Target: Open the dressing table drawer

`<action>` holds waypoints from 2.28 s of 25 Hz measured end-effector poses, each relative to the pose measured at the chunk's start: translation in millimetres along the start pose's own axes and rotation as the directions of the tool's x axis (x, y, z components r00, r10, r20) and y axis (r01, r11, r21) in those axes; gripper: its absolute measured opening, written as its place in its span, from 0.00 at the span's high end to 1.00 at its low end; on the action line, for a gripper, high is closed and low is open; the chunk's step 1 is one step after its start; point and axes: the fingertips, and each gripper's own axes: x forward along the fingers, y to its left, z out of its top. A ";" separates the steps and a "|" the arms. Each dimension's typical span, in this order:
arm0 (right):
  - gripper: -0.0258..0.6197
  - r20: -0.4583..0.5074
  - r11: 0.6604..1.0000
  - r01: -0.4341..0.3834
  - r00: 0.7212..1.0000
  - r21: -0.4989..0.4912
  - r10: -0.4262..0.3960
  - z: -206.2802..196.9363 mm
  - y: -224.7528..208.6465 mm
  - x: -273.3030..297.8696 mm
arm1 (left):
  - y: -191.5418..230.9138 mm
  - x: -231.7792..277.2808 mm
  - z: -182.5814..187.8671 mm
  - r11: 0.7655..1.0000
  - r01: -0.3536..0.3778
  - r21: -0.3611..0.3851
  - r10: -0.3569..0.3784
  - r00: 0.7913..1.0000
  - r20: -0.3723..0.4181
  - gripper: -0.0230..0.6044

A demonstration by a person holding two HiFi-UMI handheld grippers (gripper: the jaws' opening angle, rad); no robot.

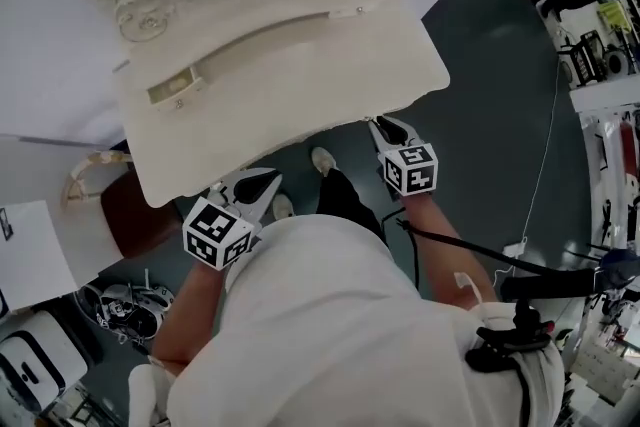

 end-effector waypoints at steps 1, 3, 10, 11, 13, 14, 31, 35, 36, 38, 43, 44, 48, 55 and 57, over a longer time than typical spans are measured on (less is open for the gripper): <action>0.86 0.001 1.000 -0.001 1.000 -0.010 0.001 8.5 -11.9 12.2 | 7.5 4.6 7.2 1.000 -0.021 -0.009 0.021 1.000 0.004 0.96; 0.85 0.002 0.999 -0.007 1.000 -0.031 0.007 28.2 -38.2 38.9 | 21.2 16.1 25.1 0.997 -0.067 -0.034 0.068 0.998 0.015 0.96; 0.82 -0.012 0.999 -0.044 0.999 -0.027 0.044 81.8 -122.7 134.5 | 53.6 68.8 86.8 0.978 -0.194 -0.083 0.197 0.980 0.039 0.96; 0.81 -0.012 0.998 -0.052 0.999 -0.024 0.052 87.0 -130.2 146.8 | 56.3 76.0 92.4 0.974 -0.208 -0.086 0.212 0.977 0.036 0.96; 0.79 -0.013 0.997 -0.068 0.998 -0.018 0.068 94.7 -142.7 168.9 | 58.7 89.5 100.4 0.968 -0.235 -0.088 0.238 0.971 0.025 0.96; 0.78 -0.010 0.997 -0.072 0.997 -0.015 0.072 99.0 -150.1 179.0 | 60.3 96.5 104.4 0.966 -0.245 -0.085 0.248 0.969 0.021 0.96; 0.73 -0.021 0.995 -0.085 0.996 0.045 0.086 130.8 -195.4 280.2 | 82.6 102.4 117.6 0.896 -0.413 -0.165 0.420 0.908 0.004 0.96; 0.77 -0.012 0.996 -0.075 0.997 0.049 0.076 131.9 -195.5 285.2 | 85.7 101.0 115.6 0.893 -0.416 -0.169 0.422 0.907 -0.002 0.96; 0.79 -0.011 0.996 -0.071 0.997 0.049 0.072 132.0 -195.2 286.0 | 87.1 100.6 115.1 0.893 -0.416 -0.170 0.421 0.907 -0.004 0.96; 0.81 -0.010 0.997 -0.065 0.998 0.048 0.066 132.4 -195.3 286.5 | 89.2 99.8 115.1 0.894 -0.414 -0.170 0.419 0.908 -0.005 0.96; 0.81 -0.012 0.997 -0.057 0.998 0.049 0.057 131.3 -195.0 283.6 | 90.5 98.5 116.5 0.899 -0.406 -0.163 0.411 0.912 -0.003 0.96; 0.81 -0.013 0.997 -0.055 0.998 0.050 0.055 129.9 -195.2 282.5 | 90.1 98.6 116.3 0.900 -0.404 -0.162 0.409 0.913 -0.002 0.96; 0.81 -0.017 0.997 -0.051 0.999 0.052 0.052 126.2 -195.0 277.9 | 89.1 98.2 115.1 0.905 -0.395 -0.159 0.400 0.916 -0.001 0.96; 0.81 -0.029 0.998 -0.040 0.999 0.049 0.042 117.8 -194.1 270.2 | 88.3 97.6 115.6 0.913 -0.379 -0.153 0.385 0.923 0.008 0.96; 0.81 -0.033 0.998 -0.037 0.999 0.049 0.038 115.5 -192.7 269.5 | 89.5 96.0 114.2 0.914 -0.376 -0.152 0.381 0.924 0.007 0.96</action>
